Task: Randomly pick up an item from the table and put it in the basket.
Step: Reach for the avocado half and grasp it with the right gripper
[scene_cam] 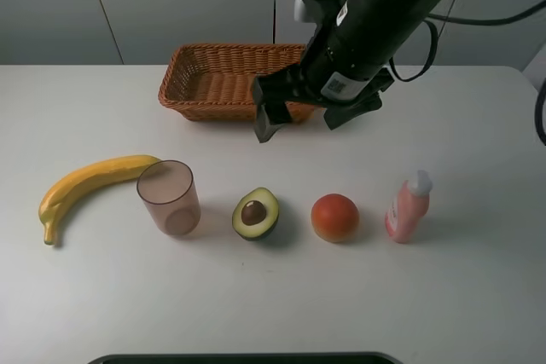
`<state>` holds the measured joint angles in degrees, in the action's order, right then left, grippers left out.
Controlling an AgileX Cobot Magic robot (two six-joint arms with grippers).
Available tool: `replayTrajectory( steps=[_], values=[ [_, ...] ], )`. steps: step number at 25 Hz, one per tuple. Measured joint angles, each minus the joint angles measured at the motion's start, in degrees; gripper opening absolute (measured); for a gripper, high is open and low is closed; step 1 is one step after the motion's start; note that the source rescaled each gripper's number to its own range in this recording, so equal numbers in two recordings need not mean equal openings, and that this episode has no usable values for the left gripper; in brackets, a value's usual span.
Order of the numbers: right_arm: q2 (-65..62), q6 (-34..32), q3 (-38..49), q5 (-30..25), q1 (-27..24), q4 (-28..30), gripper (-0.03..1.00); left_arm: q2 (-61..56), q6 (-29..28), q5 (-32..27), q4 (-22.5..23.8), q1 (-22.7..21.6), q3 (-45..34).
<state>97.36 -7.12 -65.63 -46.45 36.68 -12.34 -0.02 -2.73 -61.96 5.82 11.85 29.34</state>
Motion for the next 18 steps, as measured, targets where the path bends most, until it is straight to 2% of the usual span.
replayTrajectory(
  steps=[5,11,18],
  values=[
    [4.6,-3.8,0.0,0.8,0.4,-2.6,1.0,0.0,0.0,0.0,0.0,0.0,0.0],
    [8.8,-7.6,0.0,1.0,3.3,-3.5,1.0,0.0,0.0,0.0,0.0,0.0,0.0],
    [14.6,-8.4,0.0,1.4,4.3,-6.3,1.0,0.0,0.2,0.0,0.0,0.0,0.0]
  ],
)
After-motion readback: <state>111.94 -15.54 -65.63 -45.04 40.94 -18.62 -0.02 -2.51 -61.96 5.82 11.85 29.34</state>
